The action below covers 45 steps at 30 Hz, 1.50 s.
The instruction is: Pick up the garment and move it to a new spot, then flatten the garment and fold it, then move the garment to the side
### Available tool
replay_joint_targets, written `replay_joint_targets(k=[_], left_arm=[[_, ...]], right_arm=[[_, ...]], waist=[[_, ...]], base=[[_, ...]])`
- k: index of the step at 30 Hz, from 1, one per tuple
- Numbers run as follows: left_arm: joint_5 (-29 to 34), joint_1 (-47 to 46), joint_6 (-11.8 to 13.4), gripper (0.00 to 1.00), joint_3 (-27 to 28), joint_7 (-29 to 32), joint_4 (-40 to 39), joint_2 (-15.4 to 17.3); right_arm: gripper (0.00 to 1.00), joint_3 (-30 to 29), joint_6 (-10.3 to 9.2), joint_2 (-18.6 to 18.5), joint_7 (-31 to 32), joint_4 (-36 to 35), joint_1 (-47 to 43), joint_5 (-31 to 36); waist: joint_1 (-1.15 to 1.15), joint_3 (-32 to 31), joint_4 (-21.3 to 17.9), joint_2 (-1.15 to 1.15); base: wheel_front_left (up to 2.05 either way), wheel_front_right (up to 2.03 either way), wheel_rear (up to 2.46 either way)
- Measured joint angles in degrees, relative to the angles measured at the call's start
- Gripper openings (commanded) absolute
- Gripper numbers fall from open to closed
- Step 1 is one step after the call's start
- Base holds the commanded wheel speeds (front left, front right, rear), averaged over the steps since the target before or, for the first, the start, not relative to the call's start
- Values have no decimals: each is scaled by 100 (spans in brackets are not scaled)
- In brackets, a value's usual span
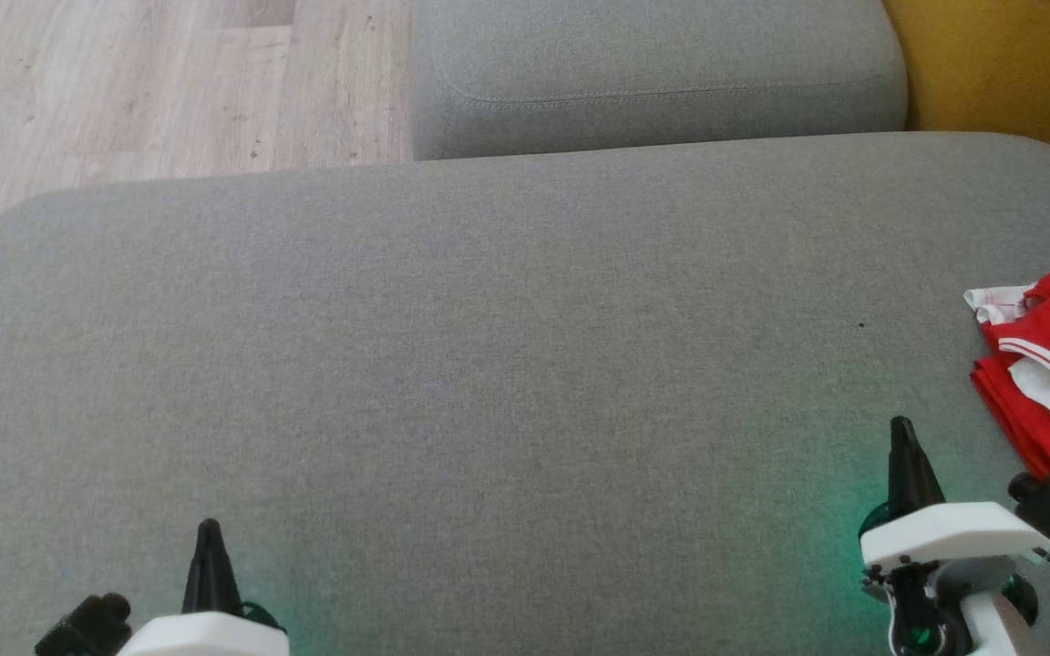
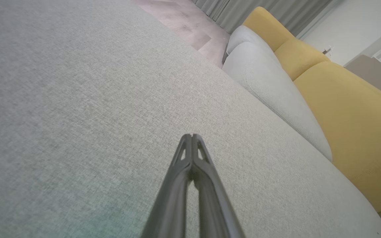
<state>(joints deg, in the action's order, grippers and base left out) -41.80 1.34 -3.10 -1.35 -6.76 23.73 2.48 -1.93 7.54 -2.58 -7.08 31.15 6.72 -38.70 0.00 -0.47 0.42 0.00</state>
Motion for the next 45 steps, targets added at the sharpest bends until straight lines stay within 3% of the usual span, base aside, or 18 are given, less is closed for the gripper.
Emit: replay_joint_targets(k=[45], left_arm=[[-2850,-233,-203,0,331,735,-410,-1]], right_arm=[[0,-314,-1,0,762,-839,-51,-3018]], waist=[[0,37,-24,0]], base=[[0,0,0]])
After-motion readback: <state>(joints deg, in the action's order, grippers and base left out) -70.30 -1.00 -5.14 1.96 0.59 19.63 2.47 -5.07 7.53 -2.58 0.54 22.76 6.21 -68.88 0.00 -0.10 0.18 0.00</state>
